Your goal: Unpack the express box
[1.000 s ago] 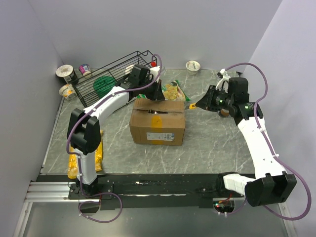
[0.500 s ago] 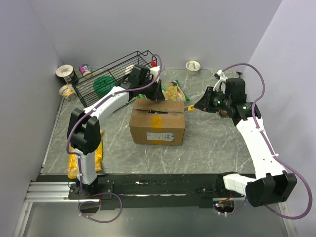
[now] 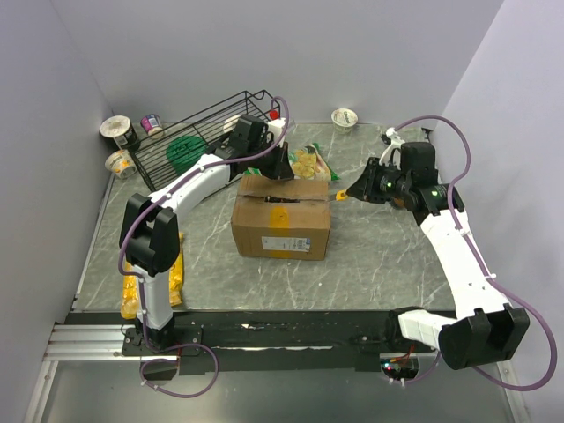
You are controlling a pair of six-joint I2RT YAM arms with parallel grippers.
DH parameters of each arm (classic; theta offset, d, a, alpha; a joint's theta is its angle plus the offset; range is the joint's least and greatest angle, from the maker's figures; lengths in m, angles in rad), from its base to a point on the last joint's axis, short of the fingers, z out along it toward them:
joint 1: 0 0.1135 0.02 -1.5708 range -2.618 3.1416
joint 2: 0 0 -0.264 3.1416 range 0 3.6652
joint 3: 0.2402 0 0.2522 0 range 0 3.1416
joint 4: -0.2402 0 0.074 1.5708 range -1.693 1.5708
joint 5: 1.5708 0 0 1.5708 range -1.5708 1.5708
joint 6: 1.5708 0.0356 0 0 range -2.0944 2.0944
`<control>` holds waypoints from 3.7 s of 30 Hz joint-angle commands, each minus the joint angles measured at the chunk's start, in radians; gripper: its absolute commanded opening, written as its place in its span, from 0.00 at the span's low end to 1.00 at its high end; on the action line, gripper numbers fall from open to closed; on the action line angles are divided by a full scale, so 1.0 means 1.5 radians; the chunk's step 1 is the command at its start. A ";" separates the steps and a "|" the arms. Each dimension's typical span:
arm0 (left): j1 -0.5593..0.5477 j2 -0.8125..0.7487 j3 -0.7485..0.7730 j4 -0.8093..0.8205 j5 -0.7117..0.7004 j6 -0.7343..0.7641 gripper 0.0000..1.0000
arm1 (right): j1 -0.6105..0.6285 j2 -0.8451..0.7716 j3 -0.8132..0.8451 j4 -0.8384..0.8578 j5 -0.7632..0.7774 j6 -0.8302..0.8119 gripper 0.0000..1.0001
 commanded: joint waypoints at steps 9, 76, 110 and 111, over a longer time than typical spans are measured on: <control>0.004 0.009 0.004 -0.044 -0.106 -0.003 0.01 | 0.023 -0.036 -0.008 -0.072 -0.025 0.005 0.00; -0.074 -0.402 -0.217 -0.257 0.146 0.495 0.45 | 0.112 0.287 0.315 -0.003 0.214 -0.312 0.00; -0.098 -0.362 -0.322 -0.151 0.091 0.393 0.57 | 0.213 0.259 0.148 0.064 0.126 -0.316 0.00; -0.110 -0.363 -0.320 -0.163 0.092 0.418 0.57 | 0.230 0.275 0.180 0.063 0.108 -0.319 0.00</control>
